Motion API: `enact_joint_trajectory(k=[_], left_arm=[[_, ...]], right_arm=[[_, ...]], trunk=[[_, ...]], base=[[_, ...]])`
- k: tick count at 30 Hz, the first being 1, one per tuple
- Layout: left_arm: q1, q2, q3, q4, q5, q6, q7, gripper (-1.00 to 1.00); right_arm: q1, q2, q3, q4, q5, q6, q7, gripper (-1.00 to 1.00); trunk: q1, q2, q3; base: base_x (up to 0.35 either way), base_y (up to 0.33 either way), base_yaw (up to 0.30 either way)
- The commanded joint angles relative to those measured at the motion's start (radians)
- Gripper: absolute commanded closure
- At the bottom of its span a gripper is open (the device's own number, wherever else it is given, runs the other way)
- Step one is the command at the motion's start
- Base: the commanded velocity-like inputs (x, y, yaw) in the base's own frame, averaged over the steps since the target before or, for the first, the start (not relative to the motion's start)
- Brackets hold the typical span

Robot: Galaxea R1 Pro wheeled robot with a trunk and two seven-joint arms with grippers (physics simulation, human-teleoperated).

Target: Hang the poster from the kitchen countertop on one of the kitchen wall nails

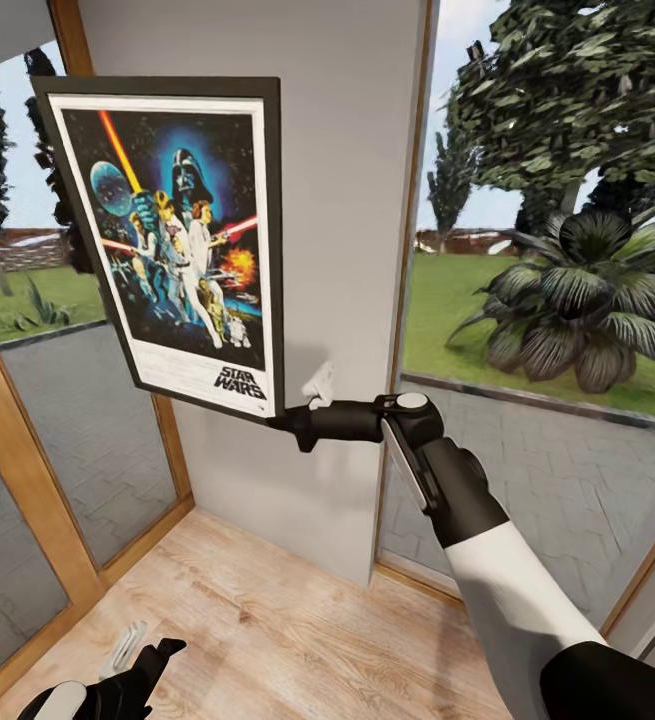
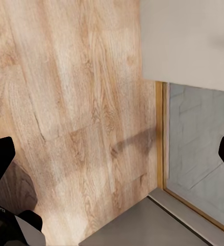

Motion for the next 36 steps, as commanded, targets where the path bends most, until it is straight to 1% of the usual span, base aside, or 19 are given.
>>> enact_joint_trajectory(k=[1, 10, 12, 13, 17, 25, 26, 28, 31, 36], left_arm=[[0.0, 0.0, 0.002, -0.001, 0.011, 0.005, 0.009, -1.0], [0.0, 0.0, 0.002, -0.001, 0.011, 0.005, 0.008, -1.0], [0.0, 0.0, 0.002, -0.001, 0.011, 0.004, 0.009, -1.0], [0.0, 0.0, 0.002, -0.001, 0.011, 0.004, 0.009, -1.0], [-0.001, 0.0, 0.002, -0.001, 0.011, 0.004, 0.009, -1.0], [-0.001, 0.001, 0.003, -0.001, 0.01, 0.003, 0.009, -1.0], [0.005, 0.007, 0.005, 0.0, 0.01, -0.003, 0.008, -1.0], [0.012, 0.018, 0.005, 0.0, 0.011, -0.014, 0.01, -1.0], [0.012, 0.018, 0.005, 0.0, 0.011, -0.015, 0.01, -1.0], [0.012, 0.018, 0.005, 0.0, 0.011, -0.015, 0.01, -1.0]], right_arm=[[-0.001, 0.001, -0.001, -0.009, 0.005, 0.008, 0.006, 1.0], [0.0, 0.0, 0.002, -0.035, 0.001, 0.025, 0.002, 1.0], [0.0, 0.0, 0.002, -0.037, 0.0, 0.048, 0.002, 1.0], [0.0, 0.001, 0.002, -0.038, -0.001, 0.076, 0.002, 1.0], [0.0, 0.0, 0.0, -0.054, -0.001, 0.113, 0.001, 1.0], [0.001, 0.0, -0.001, -0.081, 0.004, 0.129, 0.0, 1.0], [0.007, 0.006, -0.006, -0.075, 0.0, 0.132, -0.008, 1.0], [0.017, 0.007, -0.012, -0.084, -0.006, 0.142, -0.008, 1.0], [0.017, 0.007, -0.012, -0.084, -0.006, 0.154, -0.004, 1.0], [0.017, 0.007, -0.012, -0.084, -0.006, 0.154, -0.004, 1.0]], trunk=[[0.001, -0.001, -0.001], [0.001, -0.001, -0.001], [0.001, -0.001, -0.001], [0.001, -0.001, -0.001], [0.001, -0.001, -0.001], [0.001, -0.001, -0.001], [0.001, -0.001, -0.001], [0.001, -0.001, -0.001], [0.001, -0.001, -0.001], [0.001, -0.001, -0.001]], base=[[0.0, 0.0, 0.0], [0.0, 0.0, 0.0], [0.0, 0.0, 0.0], [0.0, 0.0, 0.0], [0.0, 0.0, 0.0], [0.0, 0.0, 0.0], [0.0, 0.0, 0.0], [0.0, 0.0, 0.0], [0.0, 0.0, 0.0], [0.0, 0.0, 0.0]])
